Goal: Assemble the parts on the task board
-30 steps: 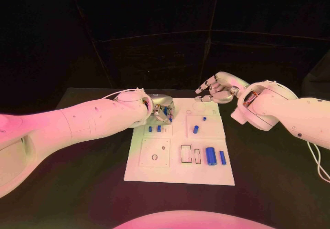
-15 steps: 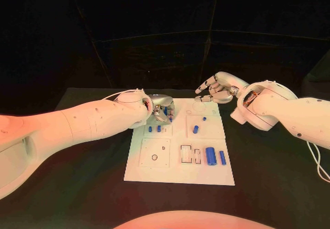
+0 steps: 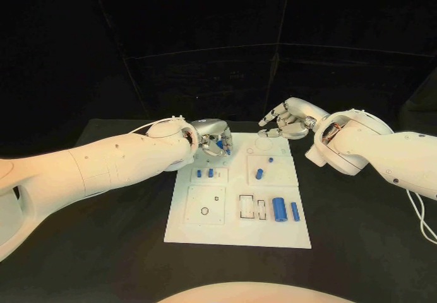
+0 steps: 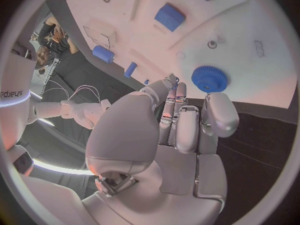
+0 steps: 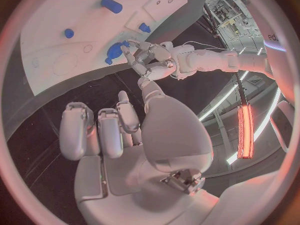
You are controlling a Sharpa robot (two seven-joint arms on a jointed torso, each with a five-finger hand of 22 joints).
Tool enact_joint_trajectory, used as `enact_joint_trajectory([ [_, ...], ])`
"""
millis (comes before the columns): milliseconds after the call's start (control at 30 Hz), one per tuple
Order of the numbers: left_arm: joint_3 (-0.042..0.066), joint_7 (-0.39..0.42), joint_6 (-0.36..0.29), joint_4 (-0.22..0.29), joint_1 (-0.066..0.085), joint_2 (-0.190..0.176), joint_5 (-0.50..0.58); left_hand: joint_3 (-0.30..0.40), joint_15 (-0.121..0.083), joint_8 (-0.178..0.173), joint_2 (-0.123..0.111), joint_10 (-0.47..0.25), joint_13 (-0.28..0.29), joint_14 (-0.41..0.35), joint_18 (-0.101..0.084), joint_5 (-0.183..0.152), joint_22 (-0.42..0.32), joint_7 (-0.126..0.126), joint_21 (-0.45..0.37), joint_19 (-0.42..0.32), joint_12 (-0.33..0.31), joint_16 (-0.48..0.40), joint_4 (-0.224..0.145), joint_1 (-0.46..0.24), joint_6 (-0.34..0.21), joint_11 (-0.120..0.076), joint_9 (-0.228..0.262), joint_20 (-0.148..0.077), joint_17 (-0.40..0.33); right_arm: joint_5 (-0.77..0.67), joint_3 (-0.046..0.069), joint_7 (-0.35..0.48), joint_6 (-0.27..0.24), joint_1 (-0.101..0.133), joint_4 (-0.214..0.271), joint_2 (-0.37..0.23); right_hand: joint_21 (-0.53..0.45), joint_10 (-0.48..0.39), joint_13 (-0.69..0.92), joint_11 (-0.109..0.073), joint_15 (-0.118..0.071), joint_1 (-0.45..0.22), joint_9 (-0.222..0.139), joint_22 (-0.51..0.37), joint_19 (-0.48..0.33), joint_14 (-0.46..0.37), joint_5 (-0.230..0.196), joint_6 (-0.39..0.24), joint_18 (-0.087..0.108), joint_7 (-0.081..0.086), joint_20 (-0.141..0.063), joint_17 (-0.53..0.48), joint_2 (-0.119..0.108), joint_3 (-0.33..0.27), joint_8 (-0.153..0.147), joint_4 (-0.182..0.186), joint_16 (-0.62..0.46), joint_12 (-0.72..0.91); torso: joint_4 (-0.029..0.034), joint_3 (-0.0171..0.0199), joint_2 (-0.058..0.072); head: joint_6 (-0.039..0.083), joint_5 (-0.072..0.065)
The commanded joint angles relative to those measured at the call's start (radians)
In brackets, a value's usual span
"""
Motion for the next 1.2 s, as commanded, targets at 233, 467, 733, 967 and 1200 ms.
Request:
enact_joint_trajectory([
  [233, 0.032, 0.006, -0.001, 0.064, 0.003, -0.062, 0.019, 0.015, 0.004, -0.003, -0.011, 0.013, 0.001, 0.010, -0.013, 0.003, 0.006, -0.002, 0.010, 0.006, -0.009, 0.004, -0.003, -0.007, 0.012, 0.000, 0.003, -0.002, -0.007, -0.001, 0.001, 0.008, 0.003, 0.002, -0.006, 0.001, -0.005, -0.001, 0.001, -0.002, -0.010, 0.013, 0.002, -0.001, -0.001, 0.050, 0.004, 0.001, 0.012, -0.004, -0.007, 0.017, 0.001, -0.005, 0.006, 0.003, -0.006, -0.004, 0.0005, -0.0002, 0.001, 0.004, 0.006],
  [467, 0.036, -0.019, 0.045, 0.096, 0.003, -0.120, 0.019, 0.015, 0.003, -0.004, -0.015, 0.017, 0.002, 0.010, -0.014, 0.003, 0.009, -0.003, 0.013, 0.007, -0.012, 0.002, -0.003, -0.014, 0.015, -0.001, 0.004, -0.002, -0.012, -0.001, 0.001, 0.007, 0.004, 0.002, -0.008, 0.001, -0.005, -0.001, 0.001, -0.002, -0.010, 0.013, 0.002, -0.001, -0.001, 0.050, 0.004, 0.001, 0.012, -0.004, -0.007, 0.017, 0.001, -0.005, 0.006, 0.003, -0.006, -0.004, -0.0011, -0.0002, 0.002, 0.002, 0.011],
  [733, 0.034, -0.031, 0.079, 0.108, 0.002, -0.157, 0.030, 0.015, 0.003, -0.006, -0.018, 0.020, 0.002, 0.009, -0.014, 0.003, 0.011, -0.005, 0.014, 0.007, -0.015, 0.001, -0.001, -0.021, 0.019, -0.002, 0.005, -0.003, -0.016, -0.001, 0.001, 0.006, 0.002, 0.002, -0.014, 0.000, -0.005, -0.001, 0.001, -0.002, -0.010, 0.013, 0.002, -0.001, -0.001, 0.050, 0.004, 0.001, 0.012, -0.004, -0.007, 0.017, 0.001, -0.005, 0.006, 0.003, -0.006, -0.004, -0.0007, -0.0010, 0.002, -0.004, 0.014],
  [967, 0.023, -0.034, 0.096, 0.087, 0.001, -0.153, 0.037, 0.015, 0.002, -0.007, -0.019, 0.022, 0.002, 0.009, -0.014, 0.002, 0.012, -0.007, 0.015, 0.007, -0.017, 0.000, 0.000, -0.025, 0.020, -0.003, 0.005, -0.003, -0.019, -0.001, 0.001, 0.006, 0.003, 0.002, -0.016, 0.003, -0.006, -0.002, 0.000, -0.002, -0.010, 0.013, 0.002, -0.001, -0.001, 0.050, 0.005, 0.002, 0.012, -0.004, -0.007, 0.016, 0.002, -0.006, 0.008, 0.003, -0.007, -0.005, -0.0025, -0.0005, 0.002, -0.005, 0.016],
  [1200, 0.015, -0.042, 0.122, 0.069, -0.002, -0.149, 0.040, 0.015, 0.002, -0.007, -0.020, 0.023, 0.002, 0.008, -0.014, 0.001, 0.014, -0.007, 0.017, 0.007, -0.018, -0.001, 0.001, -0.027, 0.021, -0.003, 0.005, -0.003, -0.022, 0.000, 0.001, 0.008, -0.003, 0.002, -0.016, 0.002, -0.009, -0.006, -0.005, -0.002, -0.010, 0.014, 0.002, -0.007, -0.003, 0.049, 0.006, 0.002, 0.013, -0.004, -0.007, 0.012, 0.002, -0.005, 0.008, 0.003, -0.010, -0.010, -0.0029, 0.0001, 0.002, -0.007, 0.015],
])
